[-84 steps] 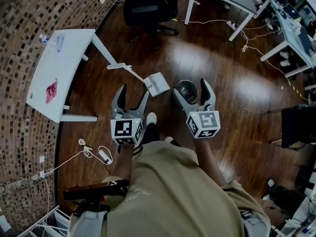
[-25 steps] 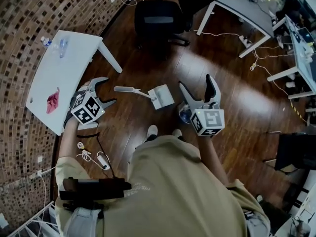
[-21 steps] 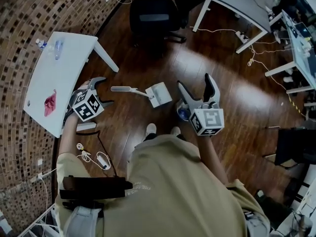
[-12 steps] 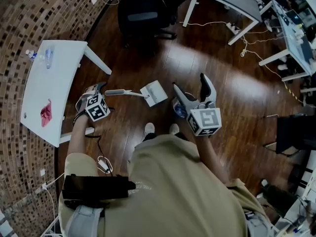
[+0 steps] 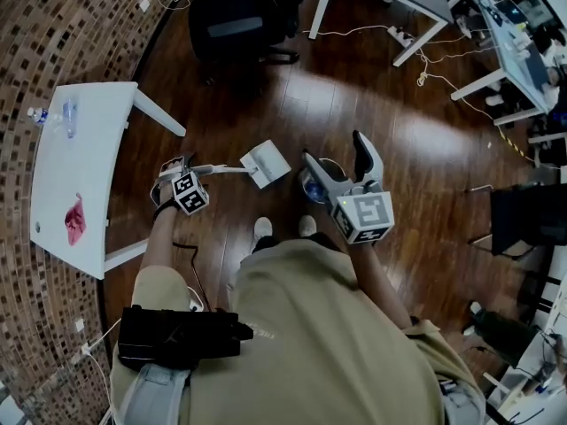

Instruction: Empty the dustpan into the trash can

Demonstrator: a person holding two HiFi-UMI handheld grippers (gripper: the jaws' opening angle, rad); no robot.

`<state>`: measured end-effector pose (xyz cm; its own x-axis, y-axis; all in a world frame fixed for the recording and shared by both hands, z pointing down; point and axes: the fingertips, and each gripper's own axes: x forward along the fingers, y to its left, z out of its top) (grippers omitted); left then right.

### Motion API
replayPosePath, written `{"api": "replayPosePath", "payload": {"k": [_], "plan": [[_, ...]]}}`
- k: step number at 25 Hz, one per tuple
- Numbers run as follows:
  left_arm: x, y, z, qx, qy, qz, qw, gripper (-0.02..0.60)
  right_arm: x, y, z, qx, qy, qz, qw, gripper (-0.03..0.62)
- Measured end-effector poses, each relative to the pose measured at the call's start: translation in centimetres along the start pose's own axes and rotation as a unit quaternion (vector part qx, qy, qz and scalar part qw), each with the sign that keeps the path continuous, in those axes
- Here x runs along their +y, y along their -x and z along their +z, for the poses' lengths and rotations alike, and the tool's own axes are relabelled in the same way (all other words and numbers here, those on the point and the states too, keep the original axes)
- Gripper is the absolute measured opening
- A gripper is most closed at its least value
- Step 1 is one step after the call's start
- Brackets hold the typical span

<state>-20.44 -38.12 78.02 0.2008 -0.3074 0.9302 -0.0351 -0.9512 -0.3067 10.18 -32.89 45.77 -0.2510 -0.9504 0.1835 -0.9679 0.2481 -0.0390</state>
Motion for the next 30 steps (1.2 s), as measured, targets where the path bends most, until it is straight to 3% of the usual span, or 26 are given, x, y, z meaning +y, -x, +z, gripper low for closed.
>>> {"api": "replayPosePath", "payload": {"k": [7, 11, 13, 22, 27, 30], "plan": [[-1.8, -4.2, -0.3, 0.042, 0.002, -0.04, 0.9983, 0.303, -0.8, 0.6, -0.8, 0.016, 0.001, -0.02, 1.0, 0.479], [-1.6, -4.9, -0.5, 0.066, -0.028, -0.02, 0.9972, 0.052, -1.4, 1.1, -1.1, 0.018, -0.004, -0.027, 0.999, 0.479], [-1.6, -4.6, 0.2, 0.056, -0.041, -0.02, 0.9974, 0.002, -1.6, 1.2, -1.3, 0.019, -0.011, -0.029, 0.999, 0.479], [-1.9, -1.7, 5.4, -0.029, 0.017, 0.034, 0.9989, 0.0, -1.8, 1.8, -1.0, 0.005, -0.043, -0.023, 0.999, 0.463], [-2.5, -0.3, 5.7, -0.028, 0.048, 0.052, 0.9971, 0.0, -1.7, 2.2, -1.2, -0.002, -0.057, -0.014, 0.998, 0.454], [-3.1, 0.9, 5.8, -0.02, 0.037, 0.064, 0.9971, 0.0, -2.1, 2.8, -1.4, -0.002, -0.065, -0.011, 0.998, 0.451]]}}
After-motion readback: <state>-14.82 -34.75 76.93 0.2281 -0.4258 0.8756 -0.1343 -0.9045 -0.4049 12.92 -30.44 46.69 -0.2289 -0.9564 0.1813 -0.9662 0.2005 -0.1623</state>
